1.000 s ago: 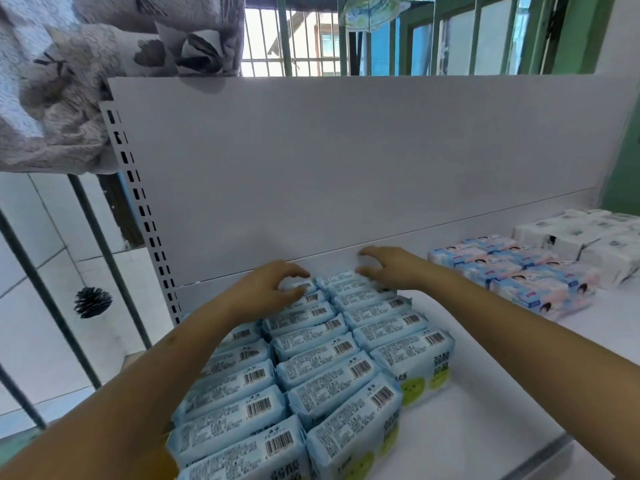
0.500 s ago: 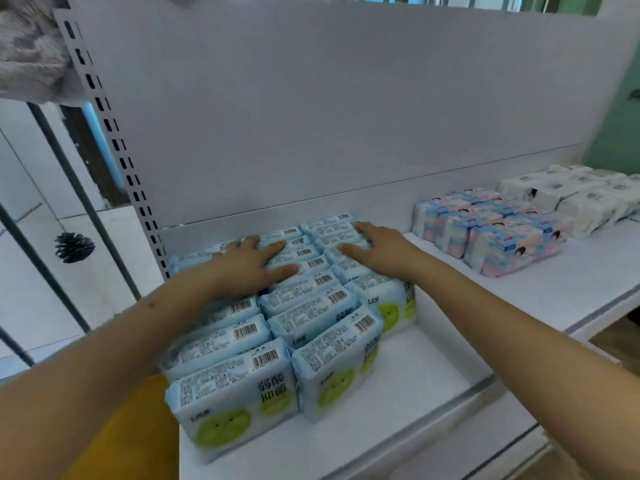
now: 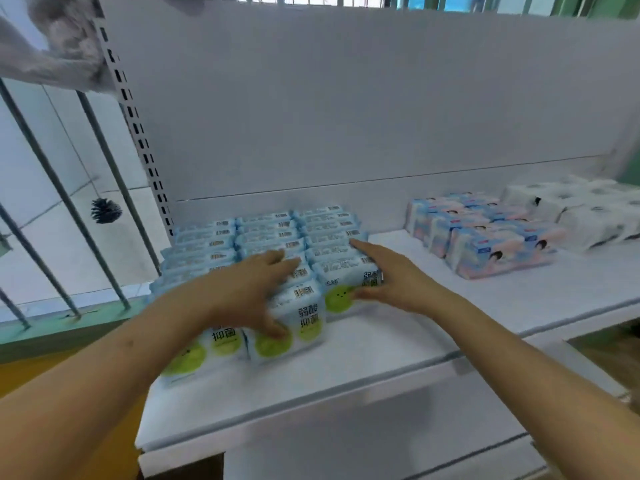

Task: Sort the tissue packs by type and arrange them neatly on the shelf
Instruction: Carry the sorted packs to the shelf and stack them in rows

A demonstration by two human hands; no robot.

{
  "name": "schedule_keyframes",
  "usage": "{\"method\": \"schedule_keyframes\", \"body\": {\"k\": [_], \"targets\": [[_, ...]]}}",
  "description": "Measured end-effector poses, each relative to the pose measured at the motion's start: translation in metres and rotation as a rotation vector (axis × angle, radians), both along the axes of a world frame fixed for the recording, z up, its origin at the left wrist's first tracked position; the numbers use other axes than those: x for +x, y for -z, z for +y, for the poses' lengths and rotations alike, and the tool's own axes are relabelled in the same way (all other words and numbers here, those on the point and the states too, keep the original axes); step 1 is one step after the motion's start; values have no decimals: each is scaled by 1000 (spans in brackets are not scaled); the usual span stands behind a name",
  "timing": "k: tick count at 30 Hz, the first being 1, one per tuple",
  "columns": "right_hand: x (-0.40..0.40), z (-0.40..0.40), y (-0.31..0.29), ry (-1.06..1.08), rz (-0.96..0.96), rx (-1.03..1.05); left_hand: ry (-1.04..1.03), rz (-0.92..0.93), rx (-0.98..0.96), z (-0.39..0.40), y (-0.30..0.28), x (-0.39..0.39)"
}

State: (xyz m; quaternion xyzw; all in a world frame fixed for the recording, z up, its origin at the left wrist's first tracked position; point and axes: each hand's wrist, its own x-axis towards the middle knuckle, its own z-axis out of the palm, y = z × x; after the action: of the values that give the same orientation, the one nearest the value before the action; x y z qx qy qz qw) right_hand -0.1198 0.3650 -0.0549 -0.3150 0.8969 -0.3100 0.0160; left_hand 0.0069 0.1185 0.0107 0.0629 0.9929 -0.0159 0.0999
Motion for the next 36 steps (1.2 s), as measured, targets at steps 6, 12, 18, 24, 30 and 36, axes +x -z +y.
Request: {"method": "schedule_keyframes", "body": {"k": [6, 12, 18, 24, 30, 36], "targets": [[13, -12, 10, 152, 376, 198, 40, 318, -132, 4, 9, 2], [71, -29, 10, -53, 596, 79, -318, 766, -26, -11, 55, 70], [88, -68, 20, -20, 534, 318, -490, 621, 11, -33, 81, 108], [82, -75, 13, -85, 501, 323, -310, 583, 318, -53, 85, 100], [61, -54, 3, 118, 288, -74, -550, 898, 1091, -68, 75, 98], [30, -34, 14, 422, 34, -452, -803, 655, 1918, -46, 59, 81]]}}
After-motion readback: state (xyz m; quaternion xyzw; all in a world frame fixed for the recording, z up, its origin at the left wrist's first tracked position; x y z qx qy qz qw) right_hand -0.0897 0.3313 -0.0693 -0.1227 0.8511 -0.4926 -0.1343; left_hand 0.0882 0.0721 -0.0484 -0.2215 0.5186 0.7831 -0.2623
